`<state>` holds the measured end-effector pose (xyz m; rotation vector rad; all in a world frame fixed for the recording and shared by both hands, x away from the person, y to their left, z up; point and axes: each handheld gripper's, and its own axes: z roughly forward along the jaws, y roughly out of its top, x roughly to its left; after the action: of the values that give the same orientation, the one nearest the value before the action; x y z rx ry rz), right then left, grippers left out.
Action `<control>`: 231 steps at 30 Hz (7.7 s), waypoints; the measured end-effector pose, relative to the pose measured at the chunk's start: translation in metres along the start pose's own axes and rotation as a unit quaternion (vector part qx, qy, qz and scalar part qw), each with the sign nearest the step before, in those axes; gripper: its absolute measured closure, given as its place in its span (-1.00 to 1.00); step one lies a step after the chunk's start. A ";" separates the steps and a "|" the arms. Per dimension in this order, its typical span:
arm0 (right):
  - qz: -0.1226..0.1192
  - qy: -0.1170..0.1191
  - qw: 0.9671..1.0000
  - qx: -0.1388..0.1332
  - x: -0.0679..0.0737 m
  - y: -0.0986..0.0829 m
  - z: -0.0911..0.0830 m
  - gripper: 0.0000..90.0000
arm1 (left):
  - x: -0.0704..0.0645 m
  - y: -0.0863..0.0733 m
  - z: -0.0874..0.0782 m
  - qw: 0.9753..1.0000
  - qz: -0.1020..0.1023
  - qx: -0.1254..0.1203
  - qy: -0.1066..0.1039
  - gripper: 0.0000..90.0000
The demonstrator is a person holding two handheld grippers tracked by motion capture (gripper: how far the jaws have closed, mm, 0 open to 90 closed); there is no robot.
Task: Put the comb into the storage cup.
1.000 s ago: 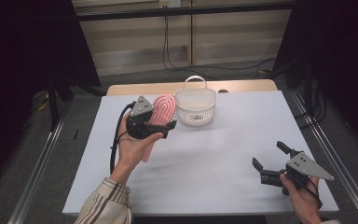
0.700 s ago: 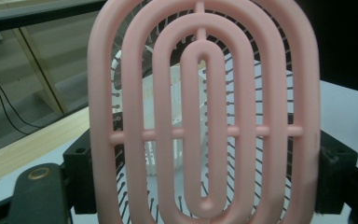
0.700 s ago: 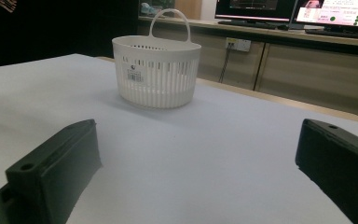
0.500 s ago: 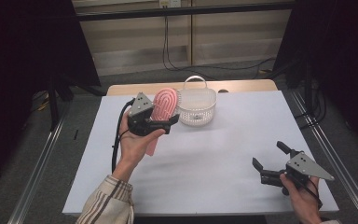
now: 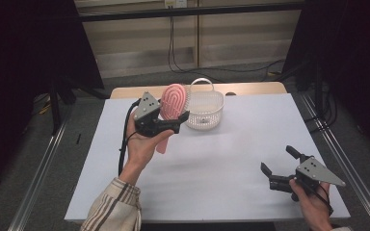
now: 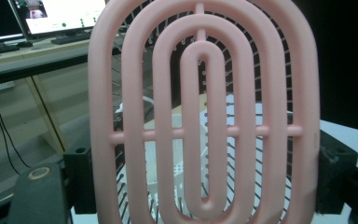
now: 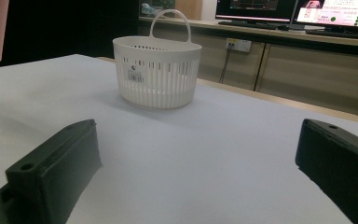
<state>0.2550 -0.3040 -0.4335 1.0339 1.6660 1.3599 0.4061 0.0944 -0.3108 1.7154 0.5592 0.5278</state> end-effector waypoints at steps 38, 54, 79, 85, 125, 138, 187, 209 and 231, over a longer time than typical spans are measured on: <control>-0.001 0.001 1.000 -0.005 0.000 0.000 -0.001 -1.00 | 0.014 0.023 0.036 0.998 -0.011 -0.044 0.035 -0.57; 0.003 0.003 1.000 -0.003 -0.001 0.000 -0.002 -1.00 | 0.026 0.029 0.050 0.997 0.001 -0.051 0.054 -0.57; 0.009 0.002 1.000 -0.006 -0.001 0.001 -0.004 -1.00 | 0.033 0.041 0.083 0.997 -0.014 -0.066 0.049 -0.57; 0.011 0.002 1.000 -0.006 -0.001 0.001 -0.004 -1.00 | 0.035 0.040 0.091 0.996 -0.010 -0.067 0.054 -0.57; 0.011 0.001 1.000 -0.006 -0.003 -0.001 -0.008 -1.00 | 0.050 0.026 0.142 0.994 -0.015 -0.081 0.073 -0.57; 0.013 0.001 1.000 -0.004 -0.003 -0.001 -0.008 -1.00 | 0.051 0.014 0.153 0.995 -0.019 -0.071 0.067 -0.57; 0.006 0.002 1.000 -0.002 -0.002 -0.001 -0.007 -1.00 | 0.047 -0.031 0.149 0.997 -0.013 -0.002 0.070 -0.58; 0.004 0.001 1.000 -0.001 -0.002 -0.001 -0.008 -1.00 | 0.053 -0.047 0.150 0.996 -0.036 0.030 0.078 -0.58; 0.001 0.006 1.000 0.003 -0.002 -0.002 -0.007 -1.00 | 0.075 -0.046 0.140 0.993 -0.064 0.040 0.094 -0.65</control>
<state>0.2493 -0.3083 -0.4340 1.0334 1.6783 1.3663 0.5474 0.0428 -0.3802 1.7025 0.8303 0.5839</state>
